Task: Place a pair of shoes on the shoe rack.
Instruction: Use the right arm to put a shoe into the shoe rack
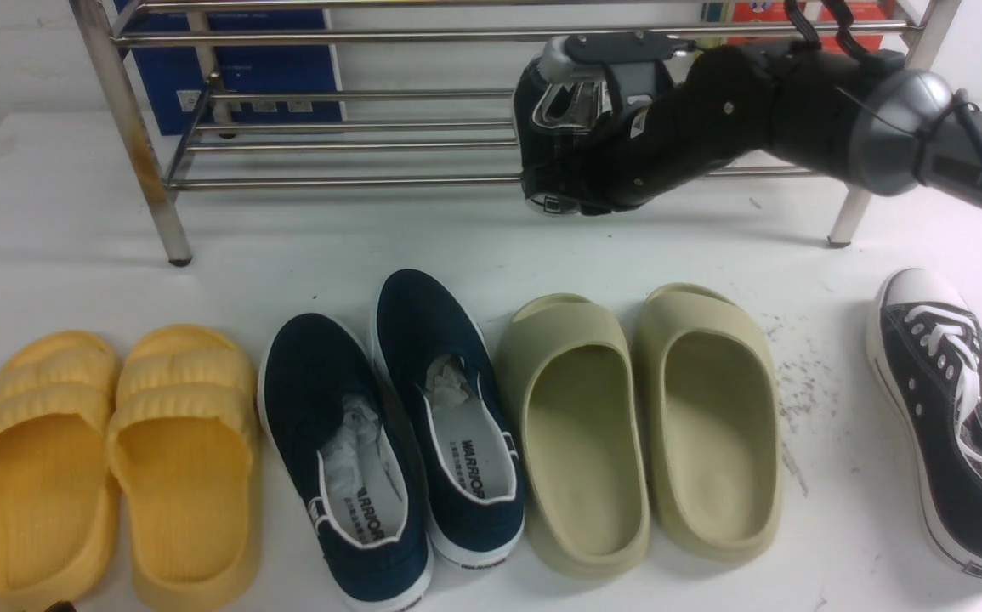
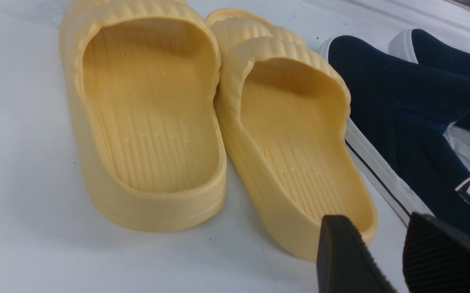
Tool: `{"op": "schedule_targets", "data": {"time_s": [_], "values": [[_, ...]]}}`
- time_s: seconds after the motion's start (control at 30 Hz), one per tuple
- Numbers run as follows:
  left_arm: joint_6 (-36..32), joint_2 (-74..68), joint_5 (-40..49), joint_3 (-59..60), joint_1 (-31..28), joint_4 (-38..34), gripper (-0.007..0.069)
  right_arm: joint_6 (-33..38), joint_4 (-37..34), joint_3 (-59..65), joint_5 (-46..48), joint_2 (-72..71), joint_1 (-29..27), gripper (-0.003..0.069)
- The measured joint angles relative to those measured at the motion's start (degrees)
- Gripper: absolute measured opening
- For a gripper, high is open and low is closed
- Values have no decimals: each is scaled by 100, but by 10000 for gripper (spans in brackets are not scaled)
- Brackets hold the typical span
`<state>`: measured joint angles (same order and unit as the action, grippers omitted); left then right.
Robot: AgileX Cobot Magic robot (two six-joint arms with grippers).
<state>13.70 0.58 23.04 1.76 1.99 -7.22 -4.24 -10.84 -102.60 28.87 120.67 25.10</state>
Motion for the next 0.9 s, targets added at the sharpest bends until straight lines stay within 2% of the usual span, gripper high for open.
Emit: {"op": "schedule_targets", "data": {"time_s": [0.4,0.57,0.67,0.77,0.9], "values": [[0,0,0,0,0,0,240,-109,-2,0,173,0,-127,53],[0,0,0,0,0,0,240,-128,-154,0,533,-88,-110,107],[0,0,0,0,0,0,240,-128,-191,0,1027,-300,-110,148],[0,0,0,0,0,0,240,80,-169,0,2170,-907,-110,206],[0,0,0,0,0,0,240,283,65,0,3536,-1519,-110,221]]}}
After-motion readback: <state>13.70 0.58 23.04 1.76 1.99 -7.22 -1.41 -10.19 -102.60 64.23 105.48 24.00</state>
